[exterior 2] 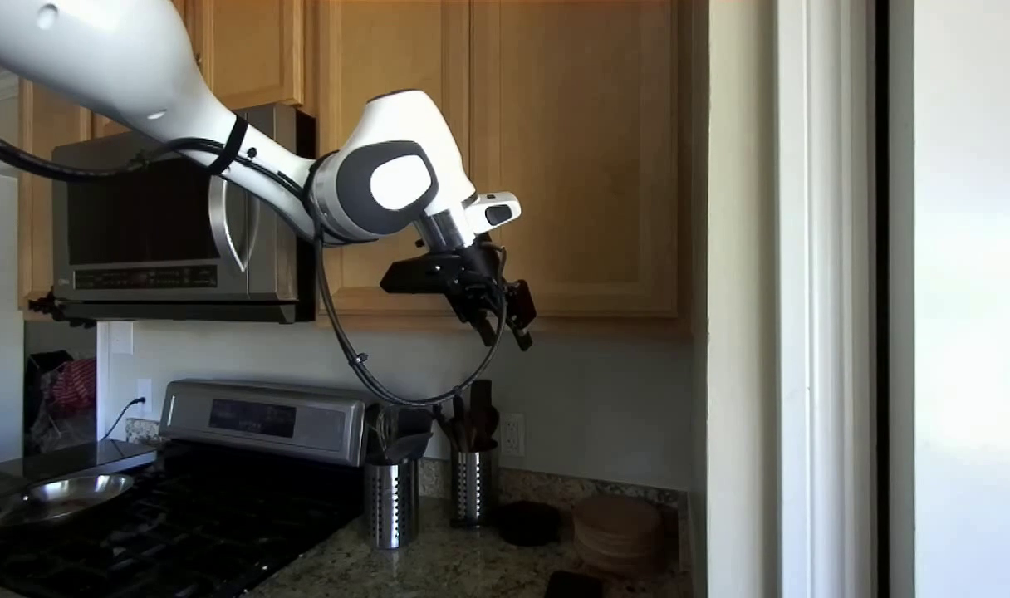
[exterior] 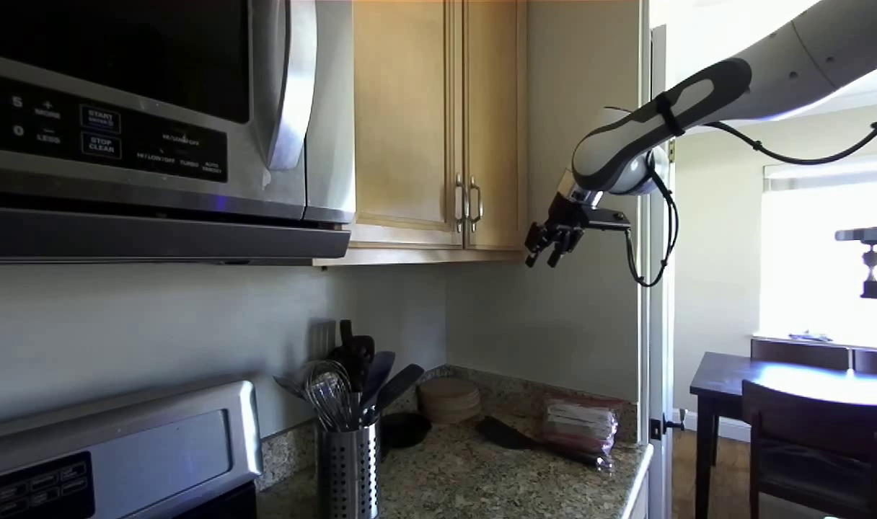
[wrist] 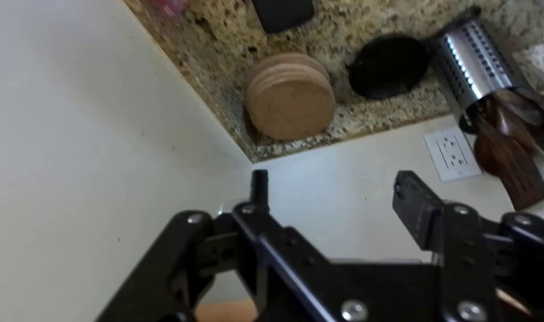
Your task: Close the open cabinet door
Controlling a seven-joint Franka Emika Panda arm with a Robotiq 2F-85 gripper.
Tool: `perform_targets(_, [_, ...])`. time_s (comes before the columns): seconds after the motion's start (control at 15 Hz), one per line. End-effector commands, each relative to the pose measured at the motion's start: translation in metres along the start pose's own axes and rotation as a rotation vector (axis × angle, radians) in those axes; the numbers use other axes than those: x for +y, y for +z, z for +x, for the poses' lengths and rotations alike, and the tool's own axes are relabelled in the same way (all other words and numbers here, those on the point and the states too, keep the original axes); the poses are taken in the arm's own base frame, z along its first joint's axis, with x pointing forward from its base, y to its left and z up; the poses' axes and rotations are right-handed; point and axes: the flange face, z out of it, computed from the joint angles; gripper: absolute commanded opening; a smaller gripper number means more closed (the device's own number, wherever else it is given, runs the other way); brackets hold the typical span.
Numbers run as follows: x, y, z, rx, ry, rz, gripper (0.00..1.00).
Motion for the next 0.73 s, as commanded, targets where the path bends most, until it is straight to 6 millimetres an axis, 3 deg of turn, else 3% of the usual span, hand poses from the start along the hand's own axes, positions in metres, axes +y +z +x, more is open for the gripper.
perform_targets(0.0, [0.005,-0.012,-0.026,-0.177,-0.029,-0.060,1.00])
perform_targets(0.27, [0.002,-0.013,-0.041,-0.319,-0.056,-0.094,1.00])
perform_targets(0.33, [0.001,-0.005,-0.032,-0.280,-0.062,-0.058,1.00])
perform_targets(0.67, [0.000,-0.004,-0.036,-0.308,-0.070,-0.066,1.00])
